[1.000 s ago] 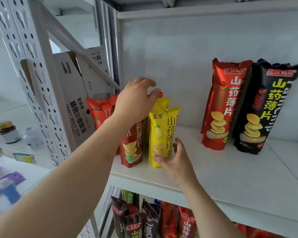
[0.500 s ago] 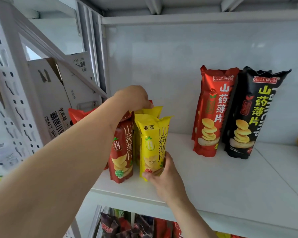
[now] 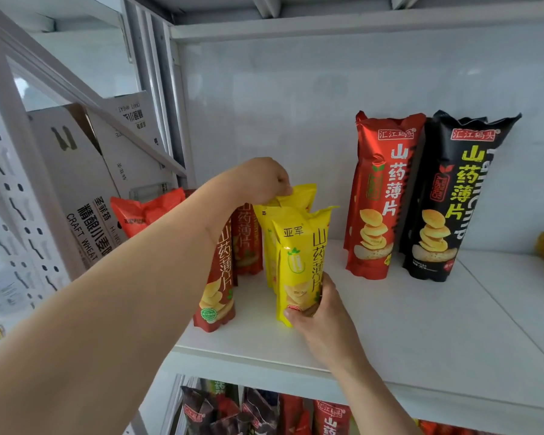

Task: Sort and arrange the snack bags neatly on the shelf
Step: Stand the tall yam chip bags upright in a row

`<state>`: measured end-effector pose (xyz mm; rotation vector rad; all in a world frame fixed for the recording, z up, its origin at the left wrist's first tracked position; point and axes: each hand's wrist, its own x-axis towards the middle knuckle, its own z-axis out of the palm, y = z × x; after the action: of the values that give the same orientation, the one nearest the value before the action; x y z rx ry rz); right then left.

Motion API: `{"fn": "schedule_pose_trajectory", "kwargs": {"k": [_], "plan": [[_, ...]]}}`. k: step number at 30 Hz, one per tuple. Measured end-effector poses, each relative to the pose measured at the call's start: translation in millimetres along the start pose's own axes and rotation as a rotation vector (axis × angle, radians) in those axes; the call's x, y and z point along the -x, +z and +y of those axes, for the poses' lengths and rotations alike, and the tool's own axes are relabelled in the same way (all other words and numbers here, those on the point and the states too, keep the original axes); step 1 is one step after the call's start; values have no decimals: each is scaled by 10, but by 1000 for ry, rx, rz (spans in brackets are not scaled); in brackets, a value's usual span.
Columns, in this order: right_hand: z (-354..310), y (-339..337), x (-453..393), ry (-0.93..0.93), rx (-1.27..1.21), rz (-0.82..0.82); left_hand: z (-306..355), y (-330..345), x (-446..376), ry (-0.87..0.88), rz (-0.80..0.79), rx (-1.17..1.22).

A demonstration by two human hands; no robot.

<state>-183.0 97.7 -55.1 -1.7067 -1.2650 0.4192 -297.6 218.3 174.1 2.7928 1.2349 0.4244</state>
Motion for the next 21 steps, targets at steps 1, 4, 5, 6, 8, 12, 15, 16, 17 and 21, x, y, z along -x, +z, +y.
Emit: {"fn": "schedule_pose_trajectory", "kwargs": {"k": [1,4,5,6,8,12,15,16,17,21], "plan": [[30,-57,1,10,-3,5,58,20,-26,10,2,13],[121,-224,8,34,-17,17,205,115,-108,21,1,45],[155,-273,8,38,-25,24,231,161,-143,17,-2,60],[180,-314,10,41,-31,30,249,208,-174,13,-3,85],[209,-371,9,45,-43,38,275,289,-223,3,15,142],[226,-387,-15,46,-53,31,327,410,-240,-3,87,312],[237,-382,-22,35,-58,26,288,551,-209,-115,227,649],[241,-379,-24,33,-57,27,268,609,-176,-179,293,809],[241,-378,-28,32,-56,29,241,677,-131,-242,353,978],[238,-363,-45,50,-27,17,217,1083,181,-309,458,1463]]}}
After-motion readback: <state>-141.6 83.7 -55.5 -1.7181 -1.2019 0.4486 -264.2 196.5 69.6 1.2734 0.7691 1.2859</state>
